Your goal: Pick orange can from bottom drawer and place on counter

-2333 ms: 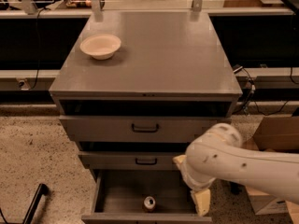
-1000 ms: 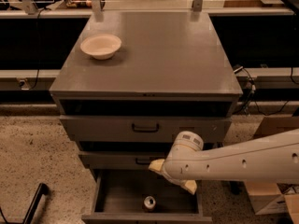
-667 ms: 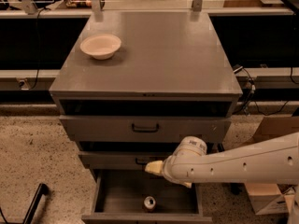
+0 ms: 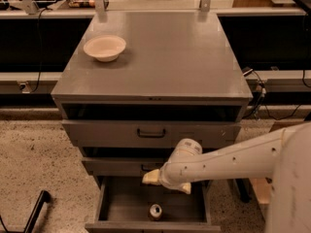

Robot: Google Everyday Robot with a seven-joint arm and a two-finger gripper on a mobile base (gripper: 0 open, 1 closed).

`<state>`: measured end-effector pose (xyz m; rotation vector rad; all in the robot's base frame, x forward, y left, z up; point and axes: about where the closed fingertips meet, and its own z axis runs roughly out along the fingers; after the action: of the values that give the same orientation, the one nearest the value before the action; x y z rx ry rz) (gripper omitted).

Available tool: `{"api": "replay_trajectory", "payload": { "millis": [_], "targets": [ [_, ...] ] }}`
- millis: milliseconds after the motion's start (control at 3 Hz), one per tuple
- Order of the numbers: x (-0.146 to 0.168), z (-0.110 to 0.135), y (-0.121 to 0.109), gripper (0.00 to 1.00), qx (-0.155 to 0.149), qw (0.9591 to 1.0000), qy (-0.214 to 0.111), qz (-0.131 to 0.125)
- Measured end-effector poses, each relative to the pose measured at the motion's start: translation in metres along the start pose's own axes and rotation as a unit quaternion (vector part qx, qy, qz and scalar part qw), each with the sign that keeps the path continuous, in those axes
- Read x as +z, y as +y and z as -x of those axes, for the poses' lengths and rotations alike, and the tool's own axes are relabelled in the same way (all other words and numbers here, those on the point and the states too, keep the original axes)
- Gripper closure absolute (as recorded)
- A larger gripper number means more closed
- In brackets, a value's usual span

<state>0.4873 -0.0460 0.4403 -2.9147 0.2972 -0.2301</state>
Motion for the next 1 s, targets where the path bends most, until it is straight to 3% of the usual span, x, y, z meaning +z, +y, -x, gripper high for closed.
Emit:
{"api": "replay_trajectory", "payload": {
  "millis": [333,667,1000],
  "targets": [
    [0.057,0.019,-0.017,0.0,-0.065,0.9958,-0.06,0.024],
    [0.106,0.042,-0.018,0.0,-0.113,0.9885,-0.094,0.036],
    [0.143,0.058,-0.012,0.0,-0.135,0.9842,-0.104,0.048]
  ]
}}
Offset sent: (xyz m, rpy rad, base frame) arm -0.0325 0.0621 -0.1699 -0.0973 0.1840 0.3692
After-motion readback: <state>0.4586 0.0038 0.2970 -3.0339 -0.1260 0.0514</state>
